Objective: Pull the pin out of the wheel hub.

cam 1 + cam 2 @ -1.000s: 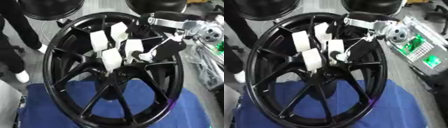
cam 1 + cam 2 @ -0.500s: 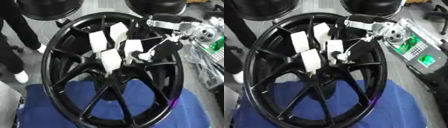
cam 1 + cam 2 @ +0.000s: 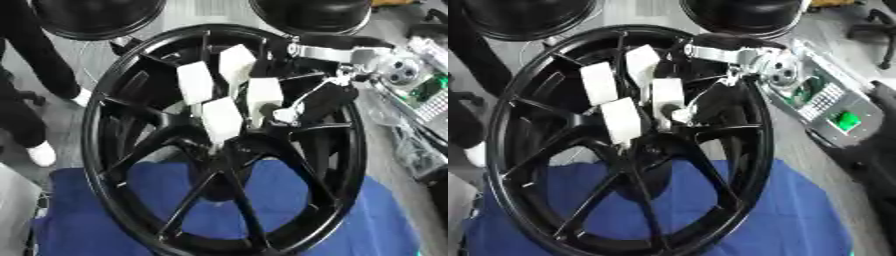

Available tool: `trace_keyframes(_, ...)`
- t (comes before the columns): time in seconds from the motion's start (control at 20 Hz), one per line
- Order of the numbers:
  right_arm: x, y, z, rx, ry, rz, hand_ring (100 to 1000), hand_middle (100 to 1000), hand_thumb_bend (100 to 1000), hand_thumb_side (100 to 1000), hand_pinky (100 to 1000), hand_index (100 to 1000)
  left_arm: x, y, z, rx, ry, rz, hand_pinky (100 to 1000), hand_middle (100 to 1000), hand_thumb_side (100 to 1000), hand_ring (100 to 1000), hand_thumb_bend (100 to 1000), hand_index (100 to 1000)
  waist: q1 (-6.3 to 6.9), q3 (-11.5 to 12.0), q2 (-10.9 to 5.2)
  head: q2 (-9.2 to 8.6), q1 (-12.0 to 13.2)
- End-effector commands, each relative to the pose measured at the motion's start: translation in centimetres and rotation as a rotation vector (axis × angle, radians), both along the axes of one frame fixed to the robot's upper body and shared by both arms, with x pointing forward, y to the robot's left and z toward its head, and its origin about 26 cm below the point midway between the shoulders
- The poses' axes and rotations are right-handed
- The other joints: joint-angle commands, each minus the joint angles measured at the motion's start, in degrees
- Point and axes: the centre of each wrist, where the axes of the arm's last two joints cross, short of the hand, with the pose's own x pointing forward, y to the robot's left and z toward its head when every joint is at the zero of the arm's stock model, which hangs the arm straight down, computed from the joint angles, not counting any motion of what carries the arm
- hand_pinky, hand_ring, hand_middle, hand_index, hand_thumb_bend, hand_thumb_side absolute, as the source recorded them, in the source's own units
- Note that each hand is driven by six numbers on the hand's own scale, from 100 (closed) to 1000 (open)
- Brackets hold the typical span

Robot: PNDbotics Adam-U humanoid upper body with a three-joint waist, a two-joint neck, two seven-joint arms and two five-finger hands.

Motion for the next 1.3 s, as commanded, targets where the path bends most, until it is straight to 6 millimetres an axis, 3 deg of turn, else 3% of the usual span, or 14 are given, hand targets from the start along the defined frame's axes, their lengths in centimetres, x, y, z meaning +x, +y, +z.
trace_keyframes(0.05,0.1,-0.2,0.5,-0.006,-0.018,-0.01,777,765,240,214,776,791,-0.2,0.2,0.9,0.017,-0.025,-0.002,904,767,771,775,223,793,0.14,0.0,-0.82,-0.38,-0.2)
trace_keyframes(0.6,0.2,-0.1,0.2,0.01,-0.002,-0.016,727,721,206,202,752,754,-0.2,0.2,0.9,0.017,-0.024,-0.005,906,767,774,774,221,793,0.1,0.2,-0.91,-0.24,-0.3)
trace_keyframes(0.8,0.1,0.0,0.4,0.041,-0.009,-0.022,642,618,100,145,722,672,-0.1,0.2,0.8,0.015,-0.019,-0.006,908,767,776,774,217,793,0.05,0.2,-0.97,-0.26,-0.4)
trace_keyframes(1.3,-0.4,0.0,1.6,0.091,-0.01,-0.015,587,412,100,114,692,514,-0.2,0.3,0.7,0.016,-0.013,-0.008,910,768,779,774,212,794,0.11,0.2,-1.22,-0.4,-0.5)
